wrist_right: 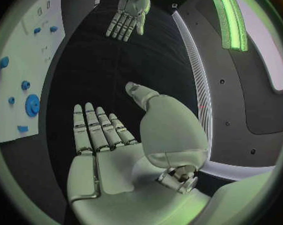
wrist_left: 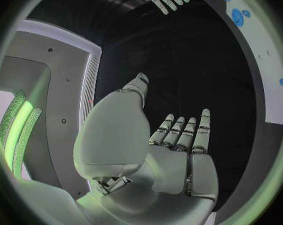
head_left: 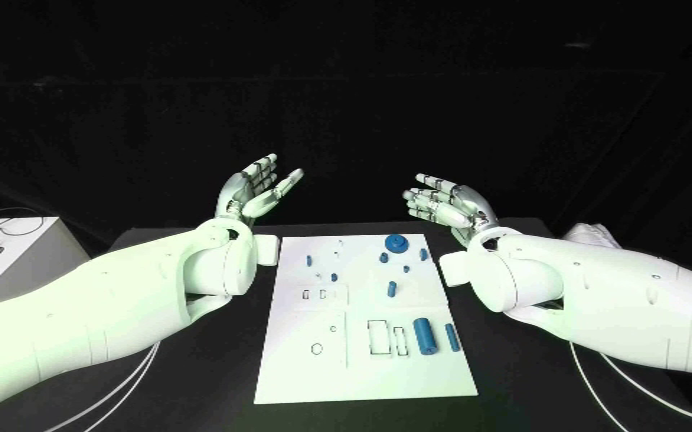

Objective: Assemble the parts on the task board

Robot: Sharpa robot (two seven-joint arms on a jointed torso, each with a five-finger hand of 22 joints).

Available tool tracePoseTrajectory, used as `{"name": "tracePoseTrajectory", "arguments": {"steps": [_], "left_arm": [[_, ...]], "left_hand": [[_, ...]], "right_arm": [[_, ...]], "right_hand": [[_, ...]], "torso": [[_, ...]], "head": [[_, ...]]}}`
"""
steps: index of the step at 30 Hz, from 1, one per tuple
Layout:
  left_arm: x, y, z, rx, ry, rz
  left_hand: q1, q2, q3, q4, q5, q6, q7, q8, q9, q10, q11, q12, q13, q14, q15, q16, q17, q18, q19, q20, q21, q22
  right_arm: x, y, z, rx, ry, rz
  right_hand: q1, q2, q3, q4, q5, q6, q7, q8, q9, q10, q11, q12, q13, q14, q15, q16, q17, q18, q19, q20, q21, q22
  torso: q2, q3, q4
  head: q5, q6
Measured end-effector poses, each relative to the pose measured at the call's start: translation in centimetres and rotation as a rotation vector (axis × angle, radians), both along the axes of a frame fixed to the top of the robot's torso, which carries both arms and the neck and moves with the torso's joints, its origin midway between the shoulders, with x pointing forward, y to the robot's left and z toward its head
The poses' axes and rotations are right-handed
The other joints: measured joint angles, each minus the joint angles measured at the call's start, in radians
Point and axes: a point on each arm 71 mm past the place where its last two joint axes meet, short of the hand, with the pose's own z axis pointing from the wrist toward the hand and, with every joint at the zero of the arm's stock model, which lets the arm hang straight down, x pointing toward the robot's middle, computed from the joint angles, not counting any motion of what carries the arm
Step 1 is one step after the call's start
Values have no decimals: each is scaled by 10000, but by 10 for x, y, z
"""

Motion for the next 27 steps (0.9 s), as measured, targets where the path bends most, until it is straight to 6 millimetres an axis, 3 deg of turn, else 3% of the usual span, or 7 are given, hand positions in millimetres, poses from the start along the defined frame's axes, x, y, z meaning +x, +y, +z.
{"name": "tracePoseTrajectory", "arguments": {"steps": [5, 8, 11, 12, 15, 21, 27], "left_arm": [[5, -1, 4, -86, -158, -413], [-5, 4, 9, -273, -172, -860], [-10, 14, 11, -322, -158, -983], [-12, 15, 12, -350, -152, -1061], [-20, 14, 14, -445, -147, -1362], [-34, 19, 23, -588, -217, -1848], [-49, 16, 33, -794, -289, -2468]], "left_hand": [[473, 113, 54, 138, 0, 404, 35, 150, 106, 532, 201, 114, 53, 727, 145, 207, 126, 62, 425, 87, 90, 62], [492, 338, 193, 104, 34, 912, 66, 364, 227, 1498, 421, 307, 151, 2152, 115, 608, 363, 396, 1451, 63, 328, 192], [526, 511, 359, 35, 35, 1940, 130, 789, 479, 3429, 529, 671, 311, 4180, -98, 1211, 715, 709, 2829, 60, 709, 353], [631, 616, 476, -35, 35, 2824, 190, 1163, 683, 4749, 443, 1009, 429, 5053, -266, 1567, 894, 973, 3381, 40, 963, 444], [667, 652, 648, -207, 35, 4178, 404, 1690, 968, 5957, 263, 1243, 435, 5995, -560, 2006, 1163, 1118, 4063, 1, 1253, 519], [829, 591, 1070, -412, 35, 5129, 598, 1951, 1071, 7311, -132, 1391, 421, 7348, -1034, 2698, 1764, 1165, 5143, -394, 1791, 673], [909, 391, 1599, -550, 35, 5486, 663, 1951, 1084, 7913, -347, 1132, 360, 8203, -1381, 3397, 2466, 1165, 5944, -809, 2356, 901]], "right_arm": [[3, 0, 2, -110, 215, 620], [10, -14, 14, -1147, -604, 779], [16, -20, 27, -2316, -1569, 1001], [17, -19, 30, -2666, -1817, 1138], [18, -17, 36, -3860, -2545, 1554], [24, -19, 49, -6152, -3704, 2045], [25, -16, 57, -8076, -4542, 2394]], "right_hand": [[661, -38, 205, -382, -163, 910, 59, 227, 134, 1212, -9, 124, 75, 1208, -54, 185, 130, 124, 719, 50, 78, 62], [947, -69, 336, -565, -279, 1770, 141, 428, 265, 2105, -97, 208, 109, 1887, -154, 311, 202, 286, 1498, 51, 202, 119], [1128, -151, 461, -744, -357, 2785, 283, 664, 421, 3020, -217, 288, 125, 2569, -293, 454, 273, 437, 2355, 9, 369, 178], [1178, -201, 509, -793, -394, 3138, 338, 765, 480, 3348, -277, 291, 135, 2825, -358, 519, 304, 438, 2671, -30, 426, 196], [1243, -267, 643, -862, -459, 3896, 465, 972, 591, 4096, -423, 298, 135, 3421, -525, 666, 371, 437, 3372, -152, 599, 232], [1345, -369, 724, -782, -590, 4854, 646, 1242, 747, 5212, -689, 298, 159, 4561, -889, 1048, 573, 438, 4587, -501, 989, 333], [1515, -539, 522, -693, -647, 5600, 394, 1431, 894, 6294, -1077, 298, 190, 6228, -1466, 1854, 1163, 438, 6171, -1133, 1935, 743]], "torso": [[0, 0, 0], [118, -23, 58], [274, -37, 110], [327, -37, 128], [465, -36, 178], [731, -54, 256], [1022, -97, 361]], "head": [[0, 0], [-63, -120], [-105, -187], [-126, -192], [-181, -197], [-315, -148], [-474, -84]]}}
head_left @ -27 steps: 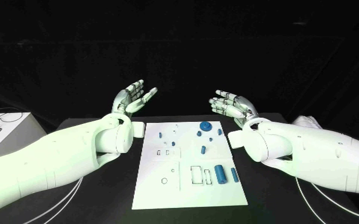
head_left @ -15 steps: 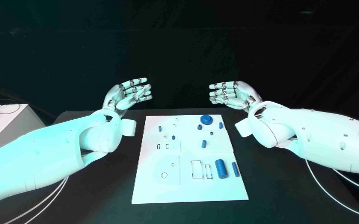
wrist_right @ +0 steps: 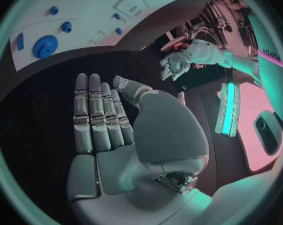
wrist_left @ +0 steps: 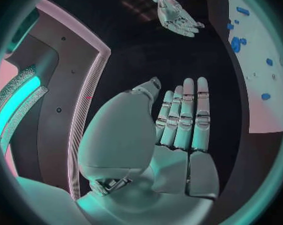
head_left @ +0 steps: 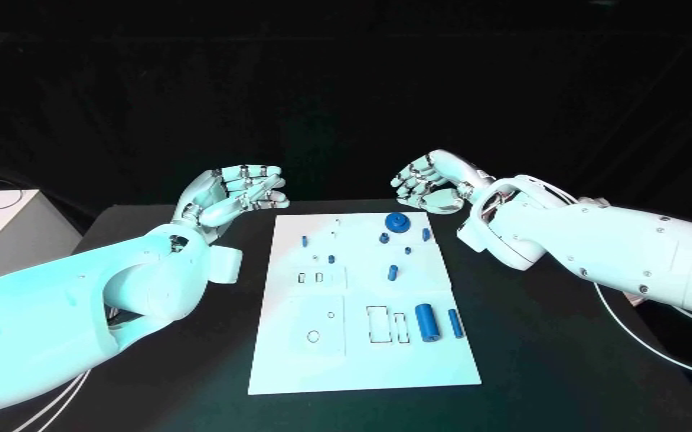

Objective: Assemble the parts on the task board

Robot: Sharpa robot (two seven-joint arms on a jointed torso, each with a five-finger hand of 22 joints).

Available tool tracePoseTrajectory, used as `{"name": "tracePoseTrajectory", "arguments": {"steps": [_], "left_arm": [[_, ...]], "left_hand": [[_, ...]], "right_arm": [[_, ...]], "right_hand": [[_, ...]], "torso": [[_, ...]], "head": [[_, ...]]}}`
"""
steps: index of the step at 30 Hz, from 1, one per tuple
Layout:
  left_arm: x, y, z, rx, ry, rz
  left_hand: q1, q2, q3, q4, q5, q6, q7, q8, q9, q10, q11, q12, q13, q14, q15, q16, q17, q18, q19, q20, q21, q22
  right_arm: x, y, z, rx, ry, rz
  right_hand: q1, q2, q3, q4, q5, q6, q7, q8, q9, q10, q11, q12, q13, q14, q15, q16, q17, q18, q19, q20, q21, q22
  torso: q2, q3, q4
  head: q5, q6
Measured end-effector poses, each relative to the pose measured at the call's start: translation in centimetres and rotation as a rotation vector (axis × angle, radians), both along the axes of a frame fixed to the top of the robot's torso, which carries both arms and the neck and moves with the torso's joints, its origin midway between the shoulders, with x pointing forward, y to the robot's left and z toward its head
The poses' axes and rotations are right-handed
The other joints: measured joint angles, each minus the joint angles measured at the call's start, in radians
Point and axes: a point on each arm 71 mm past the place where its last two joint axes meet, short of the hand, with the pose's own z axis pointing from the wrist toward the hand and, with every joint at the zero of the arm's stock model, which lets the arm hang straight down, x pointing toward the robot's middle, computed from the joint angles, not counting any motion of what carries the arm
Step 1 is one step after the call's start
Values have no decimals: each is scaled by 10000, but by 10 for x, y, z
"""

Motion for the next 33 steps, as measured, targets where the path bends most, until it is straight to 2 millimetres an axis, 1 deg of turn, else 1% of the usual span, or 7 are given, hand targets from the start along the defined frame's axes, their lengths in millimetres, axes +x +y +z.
{"name": "tracePoseTrajectory", "arguments": {"steps": [6, 11, 12, 13, 14, 16, 33], "left_arm": [[-13, -6, 7, -216, -18, -608], [-22, -10, 13, -366, -29, -1040], [-23, -11, 14, -396, -31, -1108], [-25, -12, 15, -427, -34, -1176], [-27, -12, 17, -462, -36, -1256], [-29, -14, 19, -515, -42, -1368], [-34, -12, 30, -602, -24, -1615]], "left_hand": [[-208, -208, 340, -257, 0, 129, -59, -143, -19, 279, -102, -404, 0, 466, -202, 1265, 1027, -1, 524, -311, 815, 449], [-272, -272, 464, -382, 0, 181, -7, -220, -25, 315, -67, -564, -1, 257, -223, 1879, 1535, 0, 510, -383, 1180, 700], [-272, -272, 472, -390, 0, 181, -7, -219, -25, 315, -67, -565, -1, 257, -223, 1898, 1555, 0, 495, -399, 1180, 709], [-318, -318, 500, -418, -1, 179, -5, -275, -34, 315, -67, -620, -1, 187, -221, 1991, 1626, -1, 428, -403, 1254, 754], [-337, -337, 514, -432, 0, 179, -5, -297, -40, 315, -67, -627, -1, 161, -215, 2043, 1673, 0, 400, -375, 1291, 783], [-337, -337, 526, -444, -1, 178, -5, -297, -42, 315, -67, -626, -1, 115, -192, 2131, 1748, -1, 384, -360, 1321, 825], [-471, -390, 554, -473, -1, 177, -4, -387, -52, 315, -67, -673, 0, -46, -170, 2222, 1870, -1, 225, -379, 1437, 911]], "right_arm": [[3, 5, 0, -1618, -492, 66], [8, 7, -3, -2907, -692, -33], [9, 7, -3, -3116, -707, -62], [10, 7, -4, -3314, -716, -89], [10, 8, -5, -3548, -714, -117], [12, 7, -6, -3871, -691, -158], [18, 11, -12, -5403, -540, -462]], "right_hand": [[125, -131, -219, 108, 0, 423, -243, 0, 77, 713, -342, 0, 44, 1572, -530, 1508, 1191, -1, 1387, -600, 1325, 728], [-4, -455, -58, 323, 0, 522, -342, -140, 151, 995, -520, -51, 106, 2152, -734, 3814, 3124, -1, 2158, -834, 2779, 1905], [-63, -563, 42, 434, 1, 540, -360, -200, 186, 1017, -543, -62, 114, 2203, -762, 4633, 3975, -29, 2434, -865, 3475, 2633], [-134, -875, 242, 676, -33, 576, -397, -318, 259, 1047, -572, -83, 120, 2232, -790, 6997, 6573, -242, 3064, -966, 5620, 4960], [-164, -957, 334, 768, -39, 580, -401, -365, 305, 1047, -572, -91, 114, 2232, -790, 8307, 7492, -330, 3237, -981, 6494, 5819], [-181, -1033, 446, 880, -111, 601, -423, -371, 378, 856, -537, -91, 72, 2232, -790, 9277, 8182, -327, 3262, -980, 7169, 6512], [-370, -1290, 267, 1199, -271, 521, -565, -429, 558, 1035, -662, -18, 265, 2267, -827, 10270, 9098, -324, 3219, -940, 8079, 7595]], "torso": [[263, -54, 154], [453, -98, 292], [496, -105, 324], [527, -112, 345], [557, -121, 368], [626, -135, 420], [1001, -198, 625]], "head": [[-194, 72], [-334, 129], [-368, 146], [-395, 160], [-430, 177], [-500, 220], [-658, 204]]}}
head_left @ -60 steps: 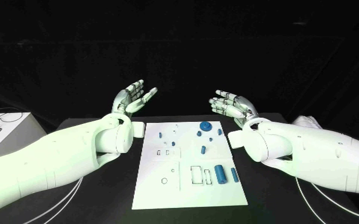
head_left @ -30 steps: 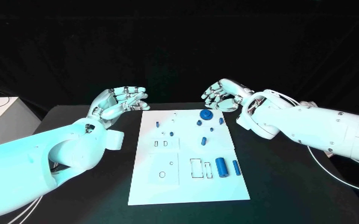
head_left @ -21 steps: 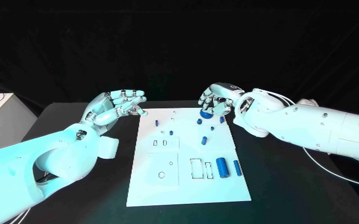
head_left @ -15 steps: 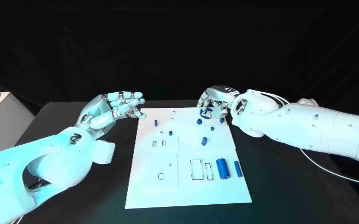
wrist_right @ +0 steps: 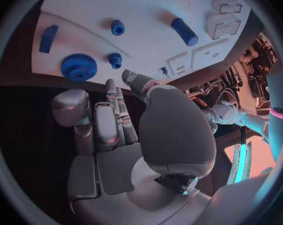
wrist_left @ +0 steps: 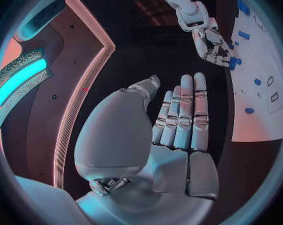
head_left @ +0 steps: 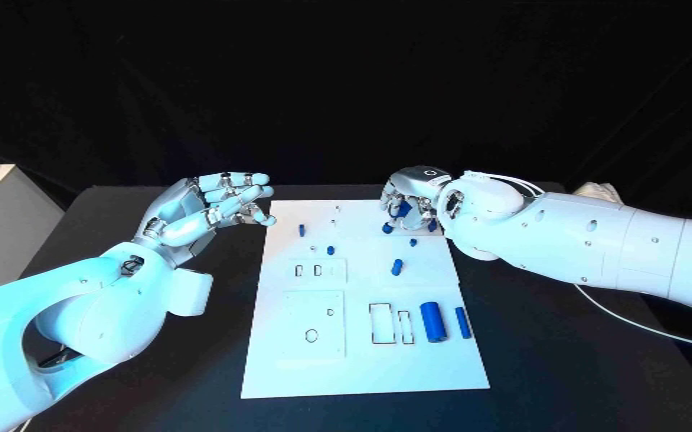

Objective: Assemble the parts on the task board

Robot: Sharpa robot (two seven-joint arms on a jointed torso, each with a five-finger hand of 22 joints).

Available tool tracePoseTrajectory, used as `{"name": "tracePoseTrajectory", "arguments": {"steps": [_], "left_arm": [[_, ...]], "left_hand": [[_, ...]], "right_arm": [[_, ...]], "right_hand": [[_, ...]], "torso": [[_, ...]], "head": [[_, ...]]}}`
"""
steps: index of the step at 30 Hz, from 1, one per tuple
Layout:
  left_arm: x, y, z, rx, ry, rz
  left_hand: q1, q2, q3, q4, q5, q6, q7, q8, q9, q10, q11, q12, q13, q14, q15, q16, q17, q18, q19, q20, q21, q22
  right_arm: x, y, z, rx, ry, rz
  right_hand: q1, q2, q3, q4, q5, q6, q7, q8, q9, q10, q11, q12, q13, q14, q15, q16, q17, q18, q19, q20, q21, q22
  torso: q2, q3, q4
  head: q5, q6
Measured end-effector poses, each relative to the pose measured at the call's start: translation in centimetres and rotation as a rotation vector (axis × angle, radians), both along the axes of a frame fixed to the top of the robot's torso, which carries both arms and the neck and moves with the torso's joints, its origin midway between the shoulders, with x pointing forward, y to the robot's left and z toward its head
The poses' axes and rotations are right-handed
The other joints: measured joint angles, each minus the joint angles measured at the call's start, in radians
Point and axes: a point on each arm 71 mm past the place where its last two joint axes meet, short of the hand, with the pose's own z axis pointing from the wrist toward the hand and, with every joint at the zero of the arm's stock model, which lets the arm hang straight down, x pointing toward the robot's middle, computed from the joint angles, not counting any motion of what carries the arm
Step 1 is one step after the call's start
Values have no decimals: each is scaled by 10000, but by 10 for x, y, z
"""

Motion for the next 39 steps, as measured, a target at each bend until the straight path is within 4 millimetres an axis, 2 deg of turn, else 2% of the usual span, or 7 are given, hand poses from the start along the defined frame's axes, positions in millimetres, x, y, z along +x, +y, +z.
{"name": "tracePoseTrajectory", "arguments": {"steps": [5, 11, 27, 33, 36, 37, 39], "left_arm": [[0, 1, 1, 22, 18, 12], [0, 1, 1, 38, 42, 9], [0, 3, 1, 74, 86, 38], [1, 3, 1, 86, 100, 47], [1, 3, 1, 93, 108, 56], [1, 3, 1, 97, 110, 61], [1, 4, 1, 104, 117, 71]], "left_hand": [[0, 0, 0, 0, 0, 0, 0, 0, 0, 0, 0, 0, 0, -35, 35, 36, 12, 0, -35, 36, 0, 0], [0, 0, -1, 0, 0, -1, 0, 0, 0, -1, 0, 0, 0, -44, 27, 36, 21, -1, -35, 36, 0, 12], [-39, 40, 28, -29, -1, -1, 0, -47, 1, -1, 0, -36, 1, -107, 34, 35, 28, -1, -60, 61, 41, 25], [-38, 40, 57, 0, -1, -1, 1, -47, 1, -1, 0, -36, 1, -107, 35, 35, 37, 0, -94, 24, 40, 24], [-39, 40, 57, 0, -1, -2, 0, -47, 2, -23, 23, -36, 1, -107, 35, 35, 37, 0, -126, 56, 40, 37], [-38, 40, 57, 0, -1, -1, 0, -47, 2, -37, 37, -36, 1, -106, 34, 35, 37, 0, -125, 55, 41, 37], [-48, 50, 56, 0, -1, -7, 6, -47, -1, -37, 37, -36, 1, -131, 59, 35, 50, 0, -126, 56, 40, 37]], "right_arm": [[0, 0, -1, -225, 26, -86], [1, 0, -3, -423, 73, -152], [1, 3, -9, -655, 232, -131], [2, 4, -9, -644, 211, -117], [1, 5, -9, -584, 171, -76], [1, 5, -9, -543, 148, -64], [0, 6, -9, -437, 99, -41]], "right_hand": [[54, -54, -100, 100, -39, -8, -62, 0, 74, 308, -70, 143, 226, -18, -90, 94, 45, 1, -58, -58, 112, 139], [54, -54, -137, 137, -38, 22, -14, 0, 129, -117, 73, -34, 221, -18, -90, 133, 77, 2, -93, -23, 164, 232], [109, 0, -79, 196, -37, 154, 68, 81, 222, -224, 110, -34, 220, -43, -64, 269, 176, 3, -128, 13, 322, 424], [240, 132, 85, 218, 61, 308, 57, 155, 302, -223, 111, -33, 222, -57, -49, 310, 198, 3, -128, 14, 400, 511], [399, 359, 284, 217, 31, 521, -18, 281, 395, -144, 35, -35, 229, -57, -49, 438, 273, -13, -128, 14, 556, 685], [433, 443, 350, 206, -55, 569, -56, 342, 436, -110, 2, -30, 231, -57, -49, 488, 324, -118, -128, 14, 630, 767], [502, 563, 458, 173, -135, 762, -110, 440, 513, 52, -24, 19, 232, -53, -53, 585, 426, -149, -123, 10, 867, 1071]], "torso": [[58, -5, 11], [133, -11, 24], [281, -22, 55], [306, -28, 59], [320, -31, 59], [324, -32, 59], [336, -31, 59]], "head": [[-13, -14], [-38, 10], [-46, 20], [-56, 11], [-58, 10], [-58, 10], [-58, 9]]}}
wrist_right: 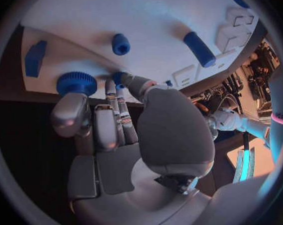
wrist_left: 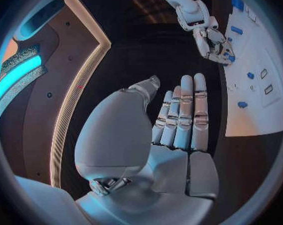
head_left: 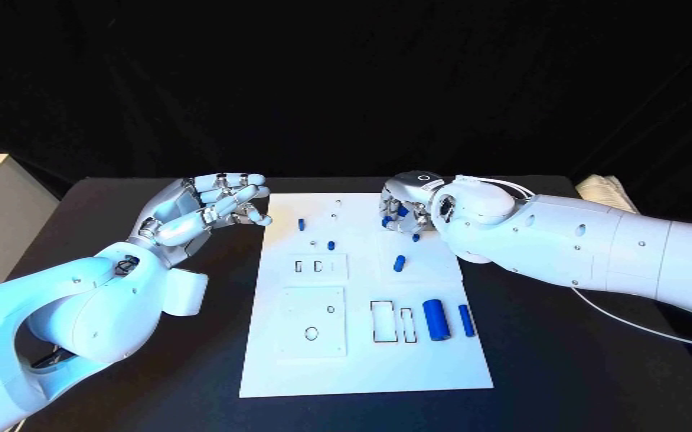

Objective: Assemble the parts on the task board

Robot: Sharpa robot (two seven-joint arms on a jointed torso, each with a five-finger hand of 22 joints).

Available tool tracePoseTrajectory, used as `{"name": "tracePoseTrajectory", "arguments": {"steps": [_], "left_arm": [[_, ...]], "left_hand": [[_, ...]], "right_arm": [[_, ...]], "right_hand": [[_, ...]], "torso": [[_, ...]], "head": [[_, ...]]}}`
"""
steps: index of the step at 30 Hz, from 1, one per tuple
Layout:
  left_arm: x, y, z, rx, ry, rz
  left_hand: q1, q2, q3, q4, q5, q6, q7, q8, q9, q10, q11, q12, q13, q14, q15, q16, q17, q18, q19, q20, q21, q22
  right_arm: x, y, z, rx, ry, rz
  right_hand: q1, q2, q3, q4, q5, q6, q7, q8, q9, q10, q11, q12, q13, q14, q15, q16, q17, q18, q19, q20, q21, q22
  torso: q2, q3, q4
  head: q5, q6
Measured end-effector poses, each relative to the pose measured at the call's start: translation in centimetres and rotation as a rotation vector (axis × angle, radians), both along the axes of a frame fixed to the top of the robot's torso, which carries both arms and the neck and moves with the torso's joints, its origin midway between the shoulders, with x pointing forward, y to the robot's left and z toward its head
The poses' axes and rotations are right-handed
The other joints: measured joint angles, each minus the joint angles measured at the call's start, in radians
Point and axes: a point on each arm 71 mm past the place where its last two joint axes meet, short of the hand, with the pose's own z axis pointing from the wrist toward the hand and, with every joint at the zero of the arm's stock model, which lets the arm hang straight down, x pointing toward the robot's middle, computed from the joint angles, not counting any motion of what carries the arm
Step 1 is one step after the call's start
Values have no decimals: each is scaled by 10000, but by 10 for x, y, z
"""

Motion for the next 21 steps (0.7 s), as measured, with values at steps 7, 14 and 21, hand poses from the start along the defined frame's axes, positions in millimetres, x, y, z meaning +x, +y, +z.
{"name": "tracePoseTrajectory", "arguments": {"steps": [7, 14, 21], "left_arm": [[1, 1, -1, 28, 33, 29], [1, 3, -1, 57, 67, 58], [2, 3, -1, 69, 92, 58]], "left_hand": [[-96, -9, 0, 0, 0, -32, 32, 0, -8, 0, 0, 0, 0, -28, -4, 40, 10, -1, -27, 27, 0, 12], [-96, -9, 0, 0, 0, -32, 32, -58, -7, -35, 35, 0, 0, -48, -23, 39, 22, -1, -35, 35, 40, 23], [-96, -9, 20, -20, 0, -32, 32, -58, -7, -35, 35, 0, 1, -84, 12, 39, 21, 0, -60, 10, 39, 23]], "right_arm": [[-3, 2, 3, 581, -356, 61], [-5, 8, 8, 1092, -880, 110], [-3, 24, 13, 1476, -1363, 185]], "right_hand": [[-1, 129, 78, -140, -97, 232, -127, 305, 179, 105, 76, 136, 62, 16, -90, 52, 33, -1, 89, -89, 429, 571], [-41, 169, 94, -317, -54, 241, -137, 493, 179, 141, 112, 137, 133, 52, -126, 51, 30, -110, 125, -124, 576, 803], [-52, 179, 130, -363, -54, 245, -144, 496, 179, 140, 111, 133, 133, 52, -126, 51, -47, -110, 124, -123, 663, 887]], "torso": [[22, -10, 6], [52, -11, 11], [76, -12, 25]], "head": [[1, 39], [8, 105], [16, 128]]}}
